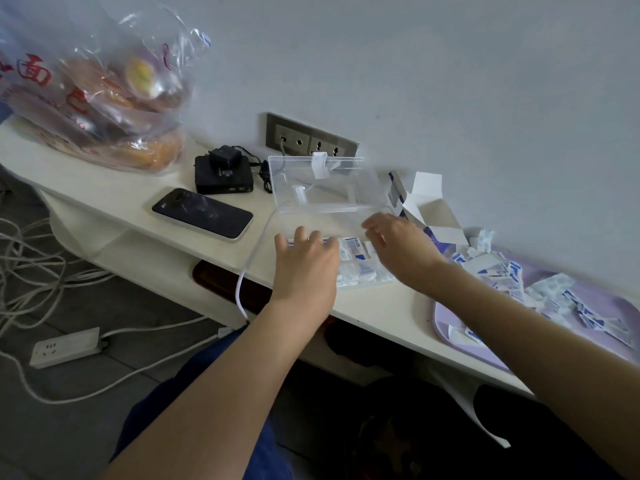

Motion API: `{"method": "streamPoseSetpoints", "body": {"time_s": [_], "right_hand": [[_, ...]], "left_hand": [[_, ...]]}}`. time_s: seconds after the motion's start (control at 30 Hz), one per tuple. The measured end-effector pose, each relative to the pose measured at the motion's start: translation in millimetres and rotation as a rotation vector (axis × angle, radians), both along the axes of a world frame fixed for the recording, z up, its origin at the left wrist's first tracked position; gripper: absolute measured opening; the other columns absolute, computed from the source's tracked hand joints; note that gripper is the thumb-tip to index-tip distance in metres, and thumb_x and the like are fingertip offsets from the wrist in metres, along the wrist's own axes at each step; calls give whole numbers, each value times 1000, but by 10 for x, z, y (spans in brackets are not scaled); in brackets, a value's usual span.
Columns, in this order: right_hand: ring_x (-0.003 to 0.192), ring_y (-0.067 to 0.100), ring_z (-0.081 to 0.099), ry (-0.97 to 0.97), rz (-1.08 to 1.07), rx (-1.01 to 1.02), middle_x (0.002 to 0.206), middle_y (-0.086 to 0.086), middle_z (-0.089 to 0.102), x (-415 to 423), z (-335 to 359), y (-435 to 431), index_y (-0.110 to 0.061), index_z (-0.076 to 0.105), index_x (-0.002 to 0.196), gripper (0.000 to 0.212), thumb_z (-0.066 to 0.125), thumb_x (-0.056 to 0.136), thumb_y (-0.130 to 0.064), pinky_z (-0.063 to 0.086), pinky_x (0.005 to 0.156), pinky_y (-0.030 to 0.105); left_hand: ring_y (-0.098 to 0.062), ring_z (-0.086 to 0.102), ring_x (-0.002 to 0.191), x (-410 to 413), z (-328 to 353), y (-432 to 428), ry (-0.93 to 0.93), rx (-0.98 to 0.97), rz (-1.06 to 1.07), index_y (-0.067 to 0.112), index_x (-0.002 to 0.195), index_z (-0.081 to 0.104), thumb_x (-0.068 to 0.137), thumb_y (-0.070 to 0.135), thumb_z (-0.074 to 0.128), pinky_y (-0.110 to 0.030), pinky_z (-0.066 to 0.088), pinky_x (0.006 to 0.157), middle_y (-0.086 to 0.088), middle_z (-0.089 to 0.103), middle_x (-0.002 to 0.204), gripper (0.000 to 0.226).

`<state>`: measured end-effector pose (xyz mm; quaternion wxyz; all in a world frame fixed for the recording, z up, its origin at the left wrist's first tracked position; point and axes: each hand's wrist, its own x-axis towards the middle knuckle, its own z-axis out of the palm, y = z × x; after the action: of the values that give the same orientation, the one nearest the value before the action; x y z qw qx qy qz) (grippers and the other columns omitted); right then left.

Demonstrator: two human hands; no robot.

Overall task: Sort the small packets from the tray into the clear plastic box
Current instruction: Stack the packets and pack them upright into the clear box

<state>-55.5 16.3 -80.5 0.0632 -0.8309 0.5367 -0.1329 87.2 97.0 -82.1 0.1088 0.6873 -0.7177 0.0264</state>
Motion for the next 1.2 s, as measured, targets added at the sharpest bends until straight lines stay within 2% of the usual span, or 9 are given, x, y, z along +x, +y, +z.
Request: {"method": "streamPoseSetpoints", "body": {"time_s": [0.13,0.3,0.43,0.57,0.7,0.83,0.97,1.1,1.2], "right_hand": [[103,27,55,-71,178,-279,111,10,58,-326,-113,295,-7,60,110,20,53,91,-6,41,85,28],[88,21,51,47,207,-288,98,10,60,-902,-252,460,-7,60,102,24,43,86,-10,38,80,27],[91,29,61,184,75,-172,100,8,61,-1429,-422,487,-10,61,102,20,50,86,-9,42,82,29],[120,30,44,118,-229,5,129,11,47,-1873,-500,464,-10,48,126,32,47,95,-17,36,97,37],[128,29,35,69,-466,211,140,14,38,-2183,-479,417,-7,35,135,43,43,97,-25,30,103,36],[121,33,41,95,-588,360,131,21,42,-2394,-513,388,4,33,130,52,44,96,-34,33,99,38],[115,30,44,0,-605,379,124,17,47,-2445,-513,335,0,37,125,48,49,93,-35,37,94,37],[117,28,45,-74,-530,386,126,13,48,-2347,-563,280,-3,35,130,56,57,89,-35,38,95,36],[117,27,46,-104,-455,354,126,13,50,-2251,-584,258,-4,32,133,54,57,88,-21,39,92,31]], "left_hand": [[-25,39,109,-204,12,33,-39,-6,11,17,114,48,84,6,50,-39,29,88,-3,48,111,32],[-29,38,116,-609,-13,85,-54,-18,-66,16,121,44,90,10,45,-44,28,95,-6,43,121,31],[-27,41,114,-989,-119,80,-45,-9,-223,18,116,46,92,14,48,-42,30,94,-4,45,119,25],[-25,45,113,-1348,-255,32,-23,45,-345,18,121,44,94,18,48,-40,32,92,-3,46,121,27],[-24,47,113,-1646,-371,-66,-44,109,-410,16,119,45,95,19,48,-37,34,89,-5,48,122,25],[-26,47,116,-1887,-481,-148,-77,206,-340,13,122,42,97,28,44,-43,27,101,-7,54,121,29],[-31,43,125,-2105,-517,-191,-76,268,-289,7,132,34,98,32,40,-51,13,112,-13,56,126,42],[-31,49,113,-2243,-509,-181,42,311,-389,11,124,38,98,34,40,-40,34,95,-14,56,121,35],[-29,46,115,-2261,-513,-160,83,342,-498,11,125,40,100,29,39,-35,37,82,-13,51,124,32]]}}
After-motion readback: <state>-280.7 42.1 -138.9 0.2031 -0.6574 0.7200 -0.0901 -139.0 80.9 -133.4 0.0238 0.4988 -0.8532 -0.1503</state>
